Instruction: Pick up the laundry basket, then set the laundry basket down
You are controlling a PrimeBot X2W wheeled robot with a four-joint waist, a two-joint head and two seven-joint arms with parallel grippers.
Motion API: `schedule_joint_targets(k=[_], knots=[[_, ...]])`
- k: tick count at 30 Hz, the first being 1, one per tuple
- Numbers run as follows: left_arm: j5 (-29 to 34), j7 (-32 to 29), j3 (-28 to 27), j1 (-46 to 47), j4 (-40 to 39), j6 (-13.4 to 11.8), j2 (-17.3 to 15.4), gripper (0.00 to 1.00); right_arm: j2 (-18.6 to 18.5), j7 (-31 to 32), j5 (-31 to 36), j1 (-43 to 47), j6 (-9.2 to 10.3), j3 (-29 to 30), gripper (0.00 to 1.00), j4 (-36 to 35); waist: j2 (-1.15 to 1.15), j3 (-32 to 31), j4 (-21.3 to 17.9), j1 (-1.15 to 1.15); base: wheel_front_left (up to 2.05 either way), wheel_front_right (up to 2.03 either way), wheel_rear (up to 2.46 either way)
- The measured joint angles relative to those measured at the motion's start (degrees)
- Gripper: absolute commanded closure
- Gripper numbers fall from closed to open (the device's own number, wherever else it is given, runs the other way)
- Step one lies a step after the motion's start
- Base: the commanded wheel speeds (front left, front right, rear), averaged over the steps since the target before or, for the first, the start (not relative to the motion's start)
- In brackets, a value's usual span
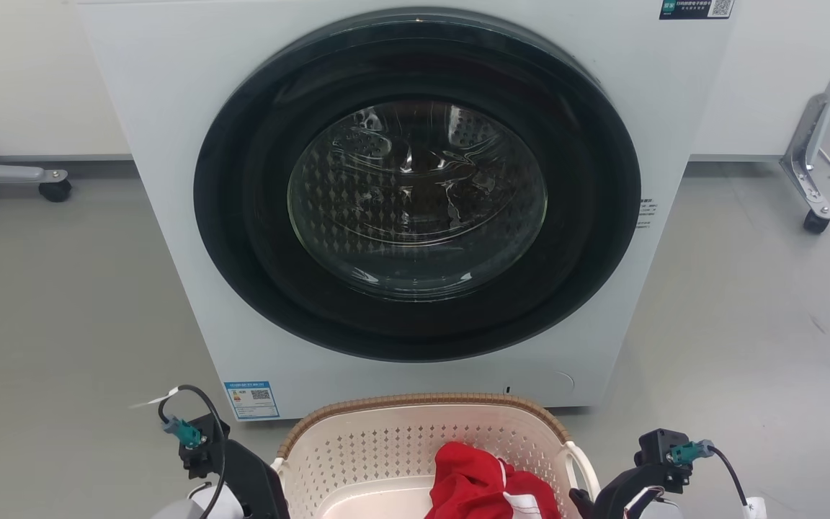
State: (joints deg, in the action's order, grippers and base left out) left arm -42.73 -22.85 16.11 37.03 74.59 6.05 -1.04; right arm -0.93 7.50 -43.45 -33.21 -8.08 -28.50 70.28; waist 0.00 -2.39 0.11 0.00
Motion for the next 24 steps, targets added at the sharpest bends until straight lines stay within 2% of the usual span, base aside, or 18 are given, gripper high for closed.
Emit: schedule_joint_targets(k=[24], knots=[[-0.1,-0.2,0.0,-0.3,0.0,0.0,-0.2,1.0,0.0,0.1,-1.7,0.0,0.01,-1.3,1.0,-0.2,0.0,0.0,0.2,0.0,0.0,0.0,0.0]])
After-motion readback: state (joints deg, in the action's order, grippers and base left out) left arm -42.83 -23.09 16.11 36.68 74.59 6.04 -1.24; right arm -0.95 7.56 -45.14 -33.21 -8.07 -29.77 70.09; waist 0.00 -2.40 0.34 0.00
